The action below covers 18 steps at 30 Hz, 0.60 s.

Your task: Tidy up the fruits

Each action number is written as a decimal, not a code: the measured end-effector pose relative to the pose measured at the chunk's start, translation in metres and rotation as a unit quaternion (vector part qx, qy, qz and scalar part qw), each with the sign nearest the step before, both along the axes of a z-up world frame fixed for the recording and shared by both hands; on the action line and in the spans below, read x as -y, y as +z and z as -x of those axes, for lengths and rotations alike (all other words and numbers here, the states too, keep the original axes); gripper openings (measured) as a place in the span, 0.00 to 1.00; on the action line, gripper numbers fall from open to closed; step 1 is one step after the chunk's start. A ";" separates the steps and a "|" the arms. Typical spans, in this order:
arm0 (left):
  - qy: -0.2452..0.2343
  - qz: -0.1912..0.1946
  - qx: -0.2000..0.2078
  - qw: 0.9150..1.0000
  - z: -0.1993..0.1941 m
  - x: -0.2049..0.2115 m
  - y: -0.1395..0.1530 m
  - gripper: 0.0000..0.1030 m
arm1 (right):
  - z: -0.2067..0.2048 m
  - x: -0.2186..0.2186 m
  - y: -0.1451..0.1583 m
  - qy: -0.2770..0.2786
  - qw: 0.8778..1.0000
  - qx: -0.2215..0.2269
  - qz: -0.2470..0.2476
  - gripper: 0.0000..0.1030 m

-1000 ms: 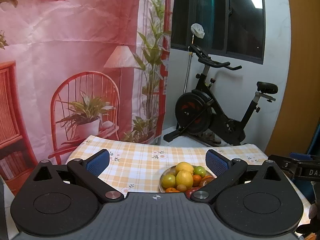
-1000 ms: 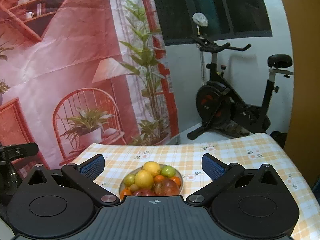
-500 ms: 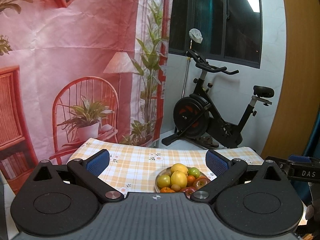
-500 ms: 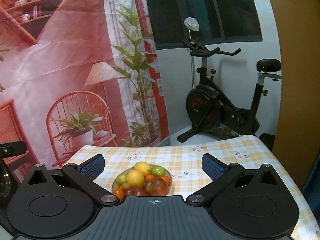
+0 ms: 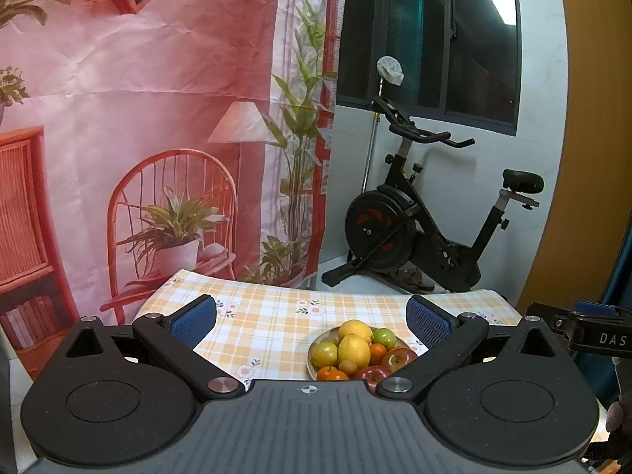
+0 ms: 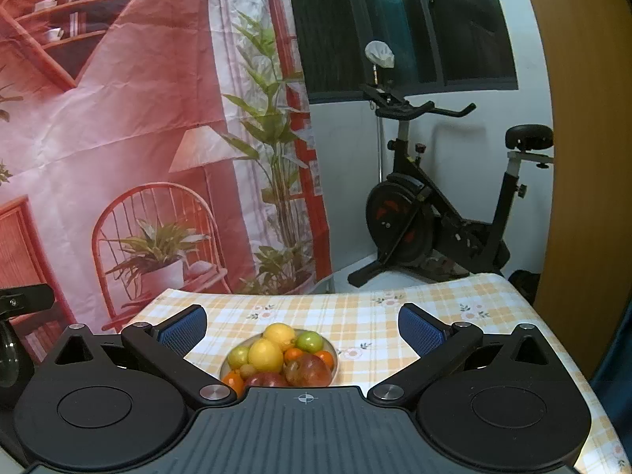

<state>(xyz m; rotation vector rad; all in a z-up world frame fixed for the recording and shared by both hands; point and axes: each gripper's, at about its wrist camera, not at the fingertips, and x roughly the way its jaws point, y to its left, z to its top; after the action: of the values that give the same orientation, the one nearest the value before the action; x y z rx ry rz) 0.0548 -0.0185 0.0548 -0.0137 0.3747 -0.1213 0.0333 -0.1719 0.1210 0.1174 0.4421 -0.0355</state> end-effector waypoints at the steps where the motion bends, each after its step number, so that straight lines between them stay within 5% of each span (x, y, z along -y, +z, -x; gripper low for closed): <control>1: 0.000 0.000 0.000 1.000 0.000 0.000 0.000 1.00 | 0.000 0.000 0.001 0.000 1.000 0.001 0.001 1.00; 18: 0.004 -0.002 -0.003 1.000 0.001 0.000 0.002 1.00 | 0.002 -0.001 0.002 0.000 1.000 0.003 0.004 1.00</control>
<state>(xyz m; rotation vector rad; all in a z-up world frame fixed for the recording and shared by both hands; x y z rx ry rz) 0.0535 -0.0189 0.0565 -0.0113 0.3804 -0.1116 0.0313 -0.1709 0.1227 0.1101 0.4357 -0.0377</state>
